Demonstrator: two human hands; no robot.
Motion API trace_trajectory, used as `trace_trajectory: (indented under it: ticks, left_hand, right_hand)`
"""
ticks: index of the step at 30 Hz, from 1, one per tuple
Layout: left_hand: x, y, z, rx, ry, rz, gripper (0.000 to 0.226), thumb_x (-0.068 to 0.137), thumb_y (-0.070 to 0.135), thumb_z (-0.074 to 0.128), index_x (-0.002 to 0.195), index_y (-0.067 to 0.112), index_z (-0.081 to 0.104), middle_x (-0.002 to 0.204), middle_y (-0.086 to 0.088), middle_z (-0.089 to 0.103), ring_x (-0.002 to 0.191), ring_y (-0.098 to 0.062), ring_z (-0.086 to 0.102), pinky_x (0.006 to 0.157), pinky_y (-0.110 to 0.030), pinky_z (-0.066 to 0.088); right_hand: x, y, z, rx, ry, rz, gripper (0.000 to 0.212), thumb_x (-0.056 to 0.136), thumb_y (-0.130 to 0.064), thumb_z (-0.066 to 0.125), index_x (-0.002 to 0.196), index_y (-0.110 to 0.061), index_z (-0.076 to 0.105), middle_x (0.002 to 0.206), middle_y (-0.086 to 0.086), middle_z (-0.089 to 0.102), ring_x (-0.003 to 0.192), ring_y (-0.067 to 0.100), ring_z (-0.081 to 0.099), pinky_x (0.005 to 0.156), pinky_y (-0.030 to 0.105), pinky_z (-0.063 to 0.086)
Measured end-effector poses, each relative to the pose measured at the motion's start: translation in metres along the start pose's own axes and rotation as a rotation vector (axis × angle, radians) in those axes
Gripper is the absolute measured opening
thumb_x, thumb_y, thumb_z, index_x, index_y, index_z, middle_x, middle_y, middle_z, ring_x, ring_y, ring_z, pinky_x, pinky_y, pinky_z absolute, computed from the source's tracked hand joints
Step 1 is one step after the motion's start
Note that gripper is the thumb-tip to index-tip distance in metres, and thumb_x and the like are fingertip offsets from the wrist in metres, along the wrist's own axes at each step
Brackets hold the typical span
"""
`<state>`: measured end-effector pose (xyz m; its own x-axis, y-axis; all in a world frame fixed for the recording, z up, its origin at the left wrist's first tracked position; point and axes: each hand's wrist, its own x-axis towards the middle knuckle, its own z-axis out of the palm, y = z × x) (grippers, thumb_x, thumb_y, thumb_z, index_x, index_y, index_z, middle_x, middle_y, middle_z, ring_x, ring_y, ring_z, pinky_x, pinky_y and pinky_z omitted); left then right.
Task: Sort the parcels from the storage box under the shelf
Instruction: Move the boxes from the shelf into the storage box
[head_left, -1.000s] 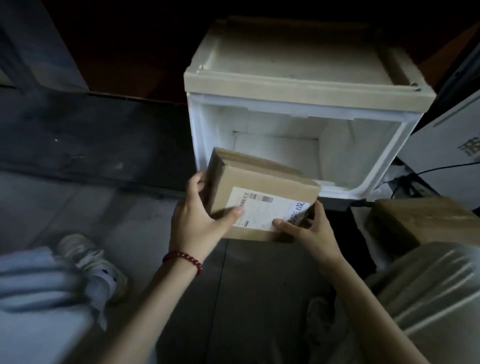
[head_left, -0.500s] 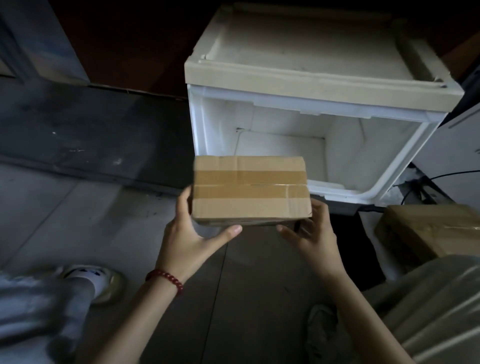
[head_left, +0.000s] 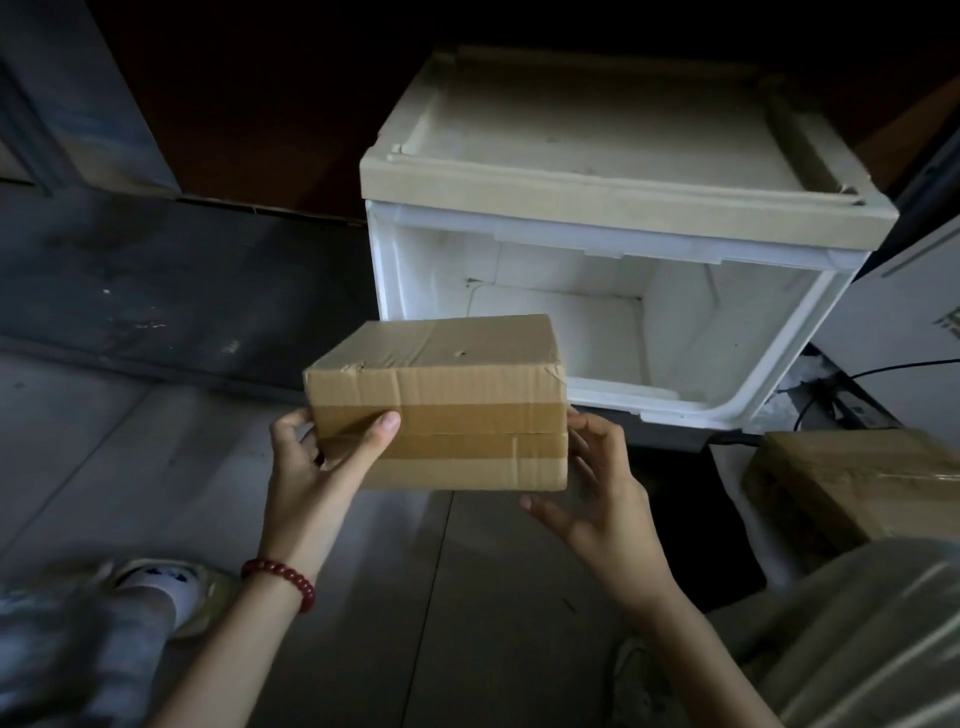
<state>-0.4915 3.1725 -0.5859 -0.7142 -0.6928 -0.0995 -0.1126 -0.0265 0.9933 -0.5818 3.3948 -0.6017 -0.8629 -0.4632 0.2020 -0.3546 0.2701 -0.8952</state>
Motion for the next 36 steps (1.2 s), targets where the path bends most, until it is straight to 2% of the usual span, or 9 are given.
trace_trajectory:
  ticks: [7,10,16,21,25,28,30,34,36]
  left_hand:
    - [0.009,-0.011,-0.009,-0.064,-0.017,-0.162,0.081,0.054,0.075,0.067,0.121,0.037,0.043,0.124,0.007,0.054,0.113,-0.015,0.052,0.094,-0.040,0.042]
    - [0.012,-0.010,-0.014,-0.130,-0.001,-0.173,0.080,0.061,0.080,0.055,0.130,0.041,0.042,0.135,0.001,0.050,0.123,-0.023,0.047,0.097,-0.044,0.038]
    - [0.008,-0.002,-0.009,-0.111,0.005,-0.105,0.061,0.066,0.084,0.050,0.115,0.047,0.048,0.127,0.006,0.058,0.116,-0.014,0.054,0.095,-0.042,0.038]
    - [0.009,0.001,-0.008,-0.006,0.021,0.032,0.058,0.062,0.079,0.053,0.110,0.048,0.054,0.121,0.016,0.060,0.115,-0.007,0.055,0.098,-0.042,0.042]
    - [0.009,0.004,-0.009,-0.006,-0.008,0.083,0.051,0.062,0.078,0.056,0.108,0.055,0.054,0.109,0.033,0.059,0.106,0.011,0.054,0.091,-0.036,0.042]
    - [0.008,0.007,-0.010,-0.056,-0.063,0.074,0.050,0.062,0.076,0.059,0.108,0.056,0.054,0.117,0.020,0.061,0.113,-0.006,0.057,0.090,-0.039,0.045]
    - [0.006,0.009,-0.010,-0.084,-0.099,0.062,0.058,0.058,0.079,0.061,0.109,0.054,0.054,0.118,0.014,0.062,0.110,-0.011,0.059,0.083,-0.037,0.047]
    - [0.003,0.011,-0.008,-0.030,-0.163,0.084,0.071,0.046,0.088,0.060,0.108,0.055,0.050,0.107,0.022,0.064,0.100,-0.002,0.062,0.077,-0.033,0.049]
    - [0.000,0.013,-0.007,0.032,-0.198,0.103,0.073,0.045,0.089,0.059,0.108,0.054,0.047,0.102,0.030,0.064,0.094,0.006,0.062,0.072,-0.025,0.048]
  right_hand:
    - [0.001,-0.013,-0.002,-0.151,0.047,-0.168,0.079,0.069,-0.022,0.085,0.132,-0.043,0.041,0.137,-0.022,0.044,0.138,0.016,0.034,0.110,0.051,0.033]
    - [0.003,-0.013,-0.001,-0.102,0.046,-0.194,0.083,0.070,-0.023,0.085,0.137,-0.038,0.039,0.137,-0.018,0.045,0.133,0.016,0.042,0.107,0.049,0.038]
    - [0.007,-0.006,-0.004,0.216,0.029,-0.004,0.094,0.067,-0.035,0.085,0.141,-0.039,0.028,0.142,-0.022,0.044,0.131,0.004,0.044,0.109,0.039,0.039]
    - [0.008,-0.004,-0.008,0.258,0.026,0.090,0.088,0.064,-0.037,0.086,0.134,-0.042,0.034,0.137,-0.023,0.049,0.118,-0.006,0.052,0.090,0.015,0.048]
    - [0.009,-0.005,-0.010,0.291,0.006,0.175,0.086,0.064,-0.044,0.085,0.137,-0.040,0.040,0.133,-0.018,0.055,0.117,0.005,0.056,0.094,0.032,0.050]
    - [0.011,-0.010,-0.012,0.389,-0.005,0.243,0.076,0.063,-0.058,0.074,0.134,-0.046,0.047,0.125,-0.020,0.061,0.107,0.001,0.061,0.080,0.017,0.051]
    - [0.012,-0.011,-0.013,0.475,-0.005,0.260,0.077,0.064,-0.059,0.070,0.136,-0.042,0.047,0.123,-0.019,0.063,0.112,-0.001,0.060,0.087,0.021,0.049]
    - [0.014,-0.007,-0.015,0.568,0.066,0.325,0.085,0.064,-0.053,0.075,0.139,-0.031,0.041,0.120,-0.013,0.066,0.116,0.009,0.060,0.105,0.044,0.042]
    - [0.015,-0.008,-0.018,0.566,0.063,0.319,0.077,0.067,-0.050,0.075,0.134,-0.024,0.048,0.122,-0.006,0.066,0.117,0.012,0.060,0.106,0.045,0.042]
